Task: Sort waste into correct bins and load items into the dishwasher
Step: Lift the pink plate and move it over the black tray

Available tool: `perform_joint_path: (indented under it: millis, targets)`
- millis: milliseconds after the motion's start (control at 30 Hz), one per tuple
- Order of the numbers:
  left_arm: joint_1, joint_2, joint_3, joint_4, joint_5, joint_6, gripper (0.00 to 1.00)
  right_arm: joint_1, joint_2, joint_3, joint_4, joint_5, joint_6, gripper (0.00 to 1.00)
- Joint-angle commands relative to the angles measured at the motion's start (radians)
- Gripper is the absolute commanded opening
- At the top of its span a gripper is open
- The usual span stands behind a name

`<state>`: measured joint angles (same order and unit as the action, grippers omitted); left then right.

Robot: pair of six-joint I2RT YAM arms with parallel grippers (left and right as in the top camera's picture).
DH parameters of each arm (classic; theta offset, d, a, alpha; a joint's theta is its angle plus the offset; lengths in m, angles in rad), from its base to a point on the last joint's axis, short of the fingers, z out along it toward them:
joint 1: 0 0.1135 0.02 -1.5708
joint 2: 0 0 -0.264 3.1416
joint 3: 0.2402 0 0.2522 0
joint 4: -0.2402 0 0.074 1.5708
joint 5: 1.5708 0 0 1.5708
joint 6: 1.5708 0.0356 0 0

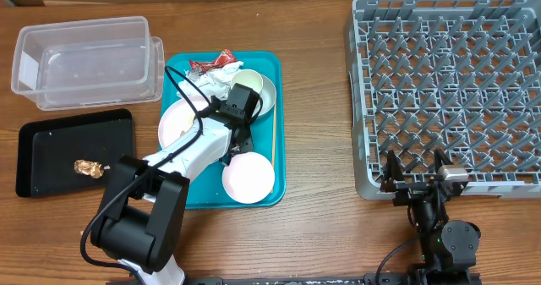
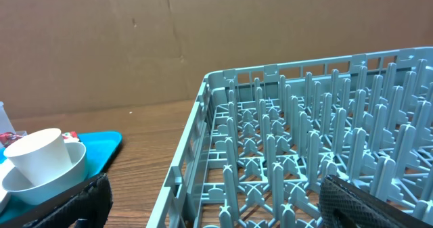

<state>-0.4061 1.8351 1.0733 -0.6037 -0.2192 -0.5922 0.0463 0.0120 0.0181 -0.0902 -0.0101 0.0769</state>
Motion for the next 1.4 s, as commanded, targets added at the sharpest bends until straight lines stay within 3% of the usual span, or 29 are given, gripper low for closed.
perform_joint_path:
  millis: [0,400,767,1033,1367]
  targets:
    - [0.0,0.008,-0.016,0.005,-0.023,0.021,0.35,-0.001,-0.009,-0.01,0.006,0.009,-0.006,1.0]
    - [0.0,0.002,-0.005,0.001,-0.029,0.058,0.23,-0.001,-0.009,-0.01,0.006,0.009,-0.006,1.0]
    - [0.0,0.002,0.069,-0.082,-0.058,0.071,0.04,-0.001,-0.009,-0.01,0.006,0.009,-0.006,1.0]
    - [-0.001,0.002,0.113,-0.134,-0.086,0.073,0.04,-0.001,-0.009,-0.01,0.006,0.009,-0.006,1.0]
    - [-0.001,0.002,0.278,-0.322,-0.166,0.072,0.04,-0.001,-0.009,-0.01,0.006,0.009,-0.006,1.0]
